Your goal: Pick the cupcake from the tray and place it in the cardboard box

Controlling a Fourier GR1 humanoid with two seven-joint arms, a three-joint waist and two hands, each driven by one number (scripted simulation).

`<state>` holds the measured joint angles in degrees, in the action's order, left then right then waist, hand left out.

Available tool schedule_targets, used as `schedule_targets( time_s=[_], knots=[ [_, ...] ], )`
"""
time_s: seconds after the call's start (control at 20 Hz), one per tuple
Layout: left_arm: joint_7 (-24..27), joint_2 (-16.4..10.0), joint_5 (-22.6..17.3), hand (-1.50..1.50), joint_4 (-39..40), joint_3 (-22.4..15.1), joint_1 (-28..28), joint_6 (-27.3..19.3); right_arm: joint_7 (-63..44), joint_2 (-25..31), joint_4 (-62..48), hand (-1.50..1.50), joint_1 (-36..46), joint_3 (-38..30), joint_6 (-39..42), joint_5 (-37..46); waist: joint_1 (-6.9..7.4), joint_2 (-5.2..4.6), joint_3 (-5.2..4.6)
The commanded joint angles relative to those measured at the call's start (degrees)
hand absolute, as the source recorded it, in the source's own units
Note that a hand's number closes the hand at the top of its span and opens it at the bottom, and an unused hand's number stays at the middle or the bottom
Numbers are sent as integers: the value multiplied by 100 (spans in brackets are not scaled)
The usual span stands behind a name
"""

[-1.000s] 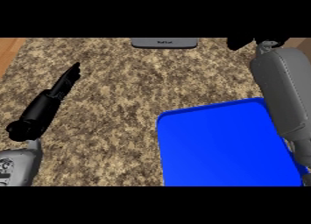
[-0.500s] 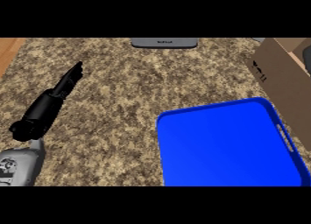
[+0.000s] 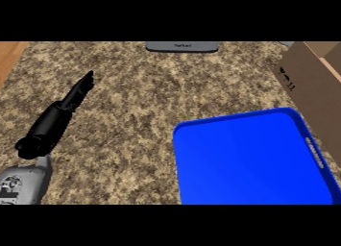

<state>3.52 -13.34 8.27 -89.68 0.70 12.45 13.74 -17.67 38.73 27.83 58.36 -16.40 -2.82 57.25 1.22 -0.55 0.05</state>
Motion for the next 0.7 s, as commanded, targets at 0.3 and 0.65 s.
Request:
schedule_targets(
  time_s=[0.3,0.65],
  knots=[
    [328,-11,56,0,522,86,255,49,746,626,-1279,150,-214,-82,1205,-73,13,-31,1],
    [-174,-22,-67,0,-166,97,139,107,2269,775,-1429,-150,-427,-440,1578,-547,65,-10,14]
  ],
)
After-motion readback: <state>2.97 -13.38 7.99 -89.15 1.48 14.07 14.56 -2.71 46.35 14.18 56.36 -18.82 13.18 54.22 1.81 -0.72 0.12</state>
